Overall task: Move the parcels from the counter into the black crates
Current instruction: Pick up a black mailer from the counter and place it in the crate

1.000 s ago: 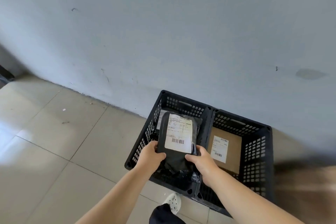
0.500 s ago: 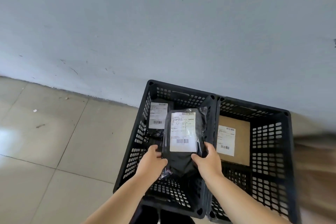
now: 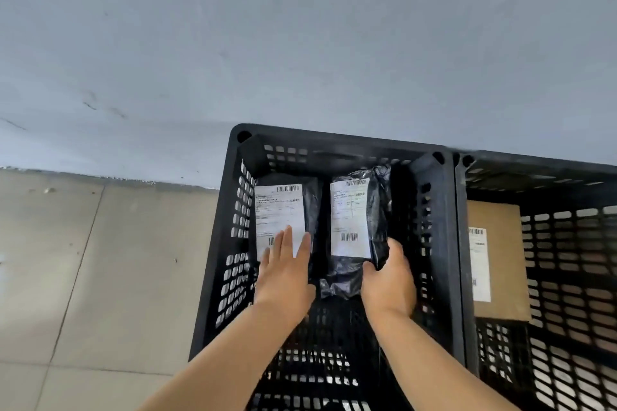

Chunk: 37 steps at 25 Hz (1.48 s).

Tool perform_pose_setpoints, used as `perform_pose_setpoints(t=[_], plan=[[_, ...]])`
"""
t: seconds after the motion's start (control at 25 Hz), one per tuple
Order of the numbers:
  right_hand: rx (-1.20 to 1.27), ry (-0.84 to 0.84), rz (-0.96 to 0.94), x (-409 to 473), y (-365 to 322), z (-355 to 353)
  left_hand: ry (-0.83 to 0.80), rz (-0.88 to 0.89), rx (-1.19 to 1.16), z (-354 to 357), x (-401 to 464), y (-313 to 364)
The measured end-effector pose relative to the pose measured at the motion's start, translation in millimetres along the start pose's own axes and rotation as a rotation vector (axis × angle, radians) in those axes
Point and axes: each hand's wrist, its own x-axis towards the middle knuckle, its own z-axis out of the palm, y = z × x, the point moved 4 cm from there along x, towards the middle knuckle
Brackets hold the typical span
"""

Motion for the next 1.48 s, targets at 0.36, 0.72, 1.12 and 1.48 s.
perform_pose_setpoints(t=[0.36, 0.72, 1.12, 1.48], plan=[[0.128, -0.153, 0.064, 63, 28, 103, -0.125, 0.048, 0.502, 51, 78, -27], [0.072, 0.049, -0.239, 80, 28, 121, -0.123, 0.001, 0.531, 60, 88, -33], [-0.037, -0.298, -0.478, 98, 13, 160, -0.14, -0.011, 0.539, 63, 90, -34], [-0.373, -0.042, -0.584, 104, 12, 157, -0.157, -0.008, 0.492, 64, 92, -32]])
